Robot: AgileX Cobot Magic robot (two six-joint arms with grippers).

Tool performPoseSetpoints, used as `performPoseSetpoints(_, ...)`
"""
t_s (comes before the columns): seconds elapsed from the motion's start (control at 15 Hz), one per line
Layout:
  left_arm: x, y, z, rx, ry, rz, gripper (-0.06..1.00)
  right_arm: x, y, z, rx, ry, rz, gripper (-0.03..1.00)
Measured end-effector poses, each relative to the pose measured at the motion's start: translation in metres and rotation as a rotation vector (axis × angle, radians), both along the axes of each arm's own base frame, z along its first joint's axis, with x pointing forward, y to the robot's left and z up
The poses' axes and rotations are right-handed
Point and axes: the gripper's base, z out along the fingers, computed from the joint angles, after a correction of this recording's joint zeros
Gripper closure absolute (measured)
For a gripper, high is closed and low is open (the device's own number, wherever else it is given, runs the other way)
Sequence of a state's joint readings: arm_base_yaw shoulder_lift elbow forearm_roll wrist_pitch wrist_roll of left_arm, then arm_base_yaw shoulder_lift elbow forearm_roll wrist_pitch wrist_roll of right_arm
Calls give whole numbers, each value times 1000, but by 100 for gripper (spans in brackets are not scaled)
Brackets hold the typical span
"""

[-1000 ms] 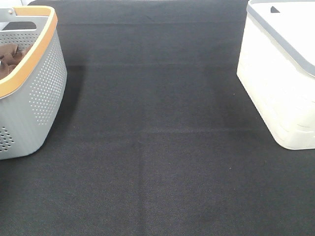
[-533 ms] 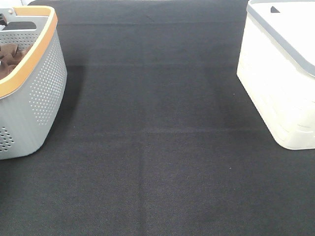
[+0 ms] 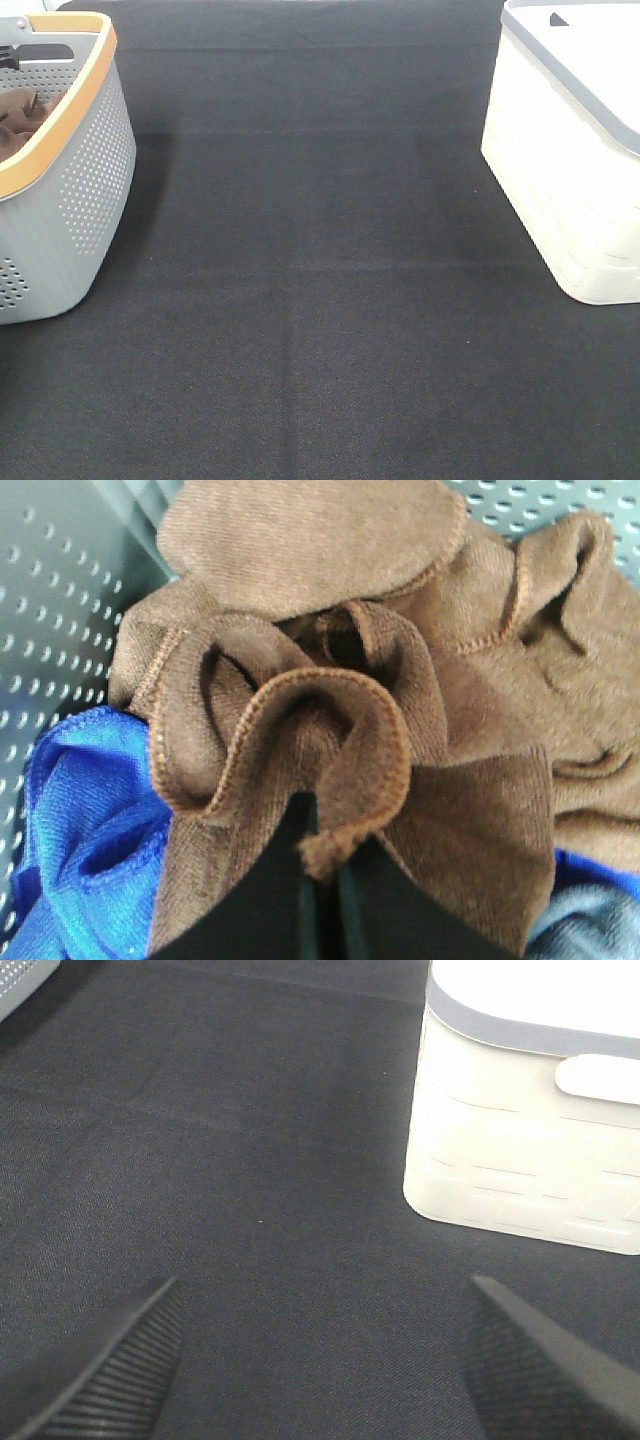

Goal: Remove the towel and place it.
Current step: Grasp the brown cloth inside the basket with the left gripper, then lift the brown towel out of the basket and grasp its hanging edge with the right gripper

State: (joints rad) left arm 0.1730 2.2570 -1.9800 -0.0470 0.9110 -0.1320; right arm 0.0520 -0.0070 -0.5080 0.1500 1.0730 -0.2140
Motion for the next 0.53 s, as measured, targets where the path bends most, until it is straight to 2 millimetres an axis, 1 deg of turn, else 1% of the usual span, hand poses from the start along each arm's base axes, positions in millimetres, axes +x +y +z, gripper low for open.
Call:
performPoseSetpoints(0.07,-2,0,4,0,3,-2,94,0,0,0,0,0,0,24)
performPoseSetpoints(0.13,-5,-1,16,4,-16,-3,94,0,0,0,0,0,0,24)
performPoseSetpoints(0.33,-24,-5,77,15,-107,-7,94,0,0,0,0,0,0,24)
performPoseSetpoints(0.47,-43,-10,124,13,-201,-8,94,0,0,0,0,0,0,24)
performPoseSetpoints(0.53,-43,-10,124,13,-201,-8,94,0,0,0,0,0,0,24)
